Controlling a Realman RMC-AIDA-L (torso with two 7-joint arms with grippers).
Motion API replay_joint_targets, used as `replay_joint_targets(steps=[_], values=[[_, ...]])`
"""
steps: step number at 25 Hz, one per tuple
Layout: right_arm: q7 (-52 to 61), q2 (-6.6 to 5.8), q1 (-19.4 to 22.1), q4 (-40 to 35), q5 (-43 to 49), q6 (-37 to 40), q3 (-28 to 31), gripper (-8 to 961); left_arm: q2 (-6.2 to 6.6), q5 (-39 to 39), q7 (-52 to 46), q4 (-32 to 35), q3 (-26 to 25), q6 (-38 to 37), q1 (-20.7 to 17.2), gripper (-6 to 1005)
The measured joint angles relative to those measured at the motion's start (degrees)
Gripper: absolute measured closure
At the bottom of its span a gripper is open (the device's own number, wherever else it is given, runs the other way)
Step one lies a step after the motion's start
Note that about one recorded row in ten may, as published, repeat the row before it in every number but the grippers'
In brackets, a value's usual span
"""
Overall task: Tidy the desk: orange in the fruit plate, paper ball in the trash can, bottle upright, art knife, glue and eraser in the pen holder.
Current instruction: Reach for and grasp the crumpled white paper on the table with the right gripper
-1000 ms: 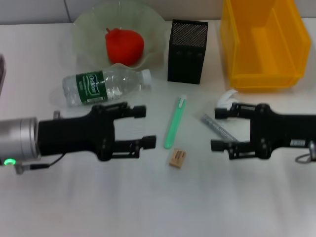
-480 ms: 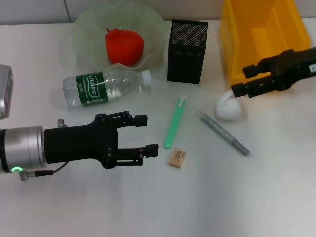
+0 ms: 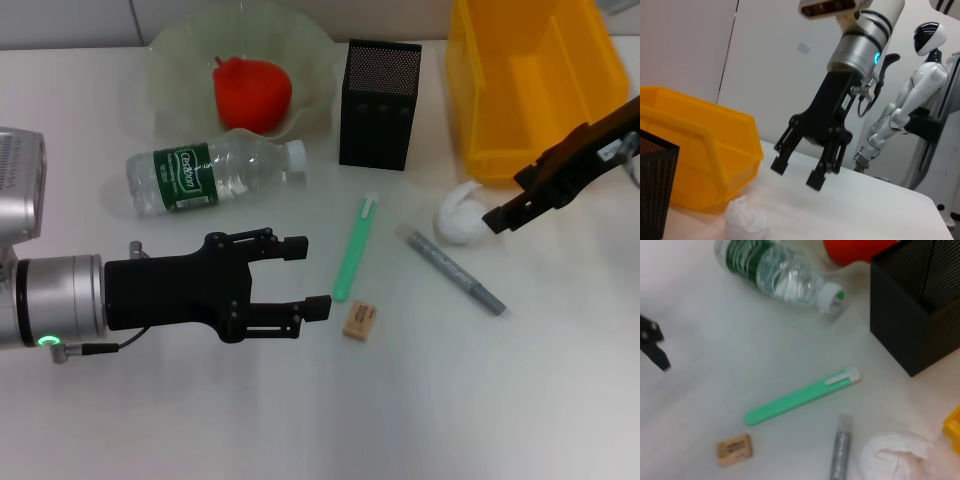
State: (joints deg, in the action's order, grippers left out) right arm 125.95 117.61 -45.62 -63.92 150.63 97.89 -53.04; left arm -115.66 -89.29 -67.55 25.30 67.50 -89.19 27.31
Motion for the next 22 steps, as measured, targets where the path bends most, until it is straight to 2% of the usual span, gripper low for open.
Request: replay_joint_targets(steps=[5,9,22], values=[[-0.6,1.12,1.8,0.2,0.3,-6.0,-5.9,122,0.01,0.0,0.0,0.0,-0.5,0.0,0.0,186],[-0.8,1.43,2.6,1.7,0.2,-10.3,-9.9,122,-0.04,0.0,0.0,0.0,-0.5,0.0,0.0,187],[-1.9,1.68,2.6,8.2,-1.7,-20.0,-14.2,122,0.22,0.0,-0.1,0.0,-0.3,0.0,0.0,187]])
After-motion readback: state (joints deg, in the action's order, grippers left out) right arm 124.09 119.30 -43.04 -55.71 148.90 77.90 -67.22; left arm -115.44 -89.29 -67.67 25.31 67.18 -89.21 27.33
